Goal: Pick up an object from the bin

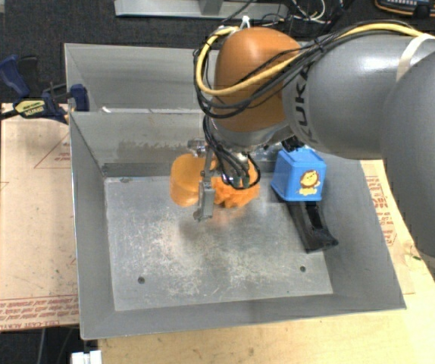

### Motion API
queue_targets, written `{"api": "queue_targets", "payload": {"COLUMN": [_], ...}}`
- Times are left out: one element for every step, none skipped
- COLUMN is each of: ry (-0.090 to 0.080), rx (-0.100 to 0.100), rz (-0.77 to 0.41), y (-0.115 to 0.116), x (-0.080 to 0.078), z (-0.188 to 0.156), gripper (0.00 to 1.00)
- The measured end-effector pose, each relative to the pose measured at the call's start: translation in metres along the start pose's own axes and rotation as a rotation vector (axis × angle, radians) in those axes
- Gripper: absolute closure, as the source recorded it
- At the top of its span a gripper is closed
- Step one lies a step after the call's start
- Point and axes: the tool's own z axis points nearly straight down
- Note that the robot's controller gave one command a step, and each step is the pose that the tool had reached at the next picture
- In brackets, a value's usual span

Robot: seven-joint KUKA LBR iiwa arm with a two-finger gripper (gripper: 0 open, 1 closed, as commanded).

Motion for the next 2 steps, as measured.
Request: {"api": "queue_targets", "payload": {"ry": [-0.007,-0.012], "rx": [-0.001,-0.003], "rz": [0.002,0.021], "y": [-0.001,-0.029], "x": [-0.001,-0.015], "z": [-0.005,0.042], "gripper": [0.0,0.0]}}
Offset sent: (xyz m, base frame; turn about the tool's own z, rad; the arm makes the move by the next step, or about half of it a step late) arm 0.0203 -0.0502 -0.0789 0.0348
